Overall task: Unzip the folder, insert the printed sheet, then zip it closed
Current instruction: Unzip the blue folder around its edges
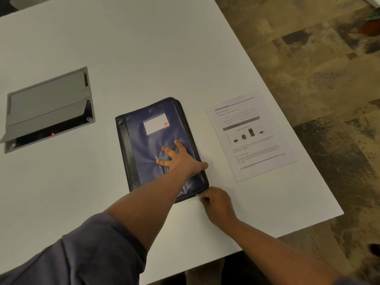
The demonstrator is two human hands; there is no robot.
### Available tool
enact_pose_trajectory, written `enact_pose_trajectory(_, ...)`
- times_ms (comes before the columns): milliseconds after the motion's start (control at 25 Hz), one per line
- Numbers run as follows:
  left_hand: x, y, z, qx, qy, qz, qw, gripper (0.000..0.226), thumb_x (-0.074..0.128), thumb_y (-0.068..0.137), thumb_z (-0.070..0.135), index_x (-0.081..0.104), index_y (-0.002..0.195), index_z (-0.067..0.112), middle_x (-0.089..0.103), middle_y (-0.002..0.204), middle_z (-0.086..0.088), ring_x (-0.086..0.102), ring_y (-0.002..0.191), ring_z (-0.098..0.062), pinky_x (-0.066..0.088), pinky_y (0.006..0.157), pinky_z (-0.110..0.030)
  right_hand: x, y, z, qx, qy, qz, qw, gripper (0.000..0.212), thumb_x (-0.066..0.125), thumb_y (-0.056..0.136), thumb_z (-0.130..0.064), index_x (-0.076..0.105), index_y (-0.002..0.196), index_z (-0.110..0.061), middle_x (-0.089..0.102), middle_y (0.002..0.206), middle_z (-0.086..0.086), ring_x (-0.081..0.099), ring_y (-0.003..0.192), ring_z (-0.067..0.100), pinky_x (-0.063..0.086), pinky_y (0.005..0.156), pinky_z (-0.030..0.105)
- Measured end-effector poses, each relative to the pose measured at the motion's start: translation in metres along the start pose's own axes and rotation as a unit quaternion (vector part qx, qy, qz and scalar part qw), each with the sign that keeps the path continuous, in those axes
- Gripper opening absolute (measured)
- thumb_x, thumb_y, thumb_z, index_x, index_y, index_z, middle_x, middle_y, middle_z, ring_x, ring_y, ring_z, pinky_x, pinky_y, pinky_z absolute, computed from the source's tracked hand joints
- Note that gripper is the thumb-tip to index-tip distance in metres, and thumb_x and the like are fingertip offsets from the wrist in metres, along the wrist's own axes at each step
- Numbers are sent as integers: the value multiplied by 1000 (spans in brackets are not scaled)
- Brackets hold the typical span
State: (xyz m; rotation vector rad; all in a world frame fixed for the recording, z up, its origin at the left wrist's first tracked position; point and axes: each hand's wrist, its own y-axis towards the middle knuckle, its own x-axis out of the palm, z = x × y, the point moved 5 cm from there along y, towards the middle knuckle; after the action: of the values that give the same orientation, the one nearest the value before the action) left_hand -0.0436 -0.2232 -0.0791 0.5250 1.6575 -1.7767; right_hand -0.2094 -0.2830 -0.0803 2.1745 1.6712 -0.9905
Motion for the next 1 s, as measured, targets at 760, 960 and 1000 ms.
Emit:
enact_pose_trajectory(760,-5,-50,-56,295,338,14,894,124,80,74,55,-12,156,38,-15,166,-7,5,146,-59,51,97,-60,9,-9,-5,24,1,35,999,13,73,84,-11,69,72,-17,62,64,-5,56,59,11,48,54,18)
enact_pose_trajectory(960,-7,-51,-56,317,326,-12,891,111,77,77,51,4,159,36,-5,168,-9,9,147,-57,45,106,-56,11,-15,-7,16,9,65,998,11,71,85,-9,71,76,-14,64,68,-3,56,62,12,53,58,26)
enact_pose_trajectory(1000,-8,-50,-56,321,323,-17,890,110,77,76,52,6,159,36,-3,168,-9,10,147,-57,44,107,-55,13,-16,-8,4,8,61,998,9,71,86,-10,72,78,-14,65,69,-3,55,63,11,53,59,24)
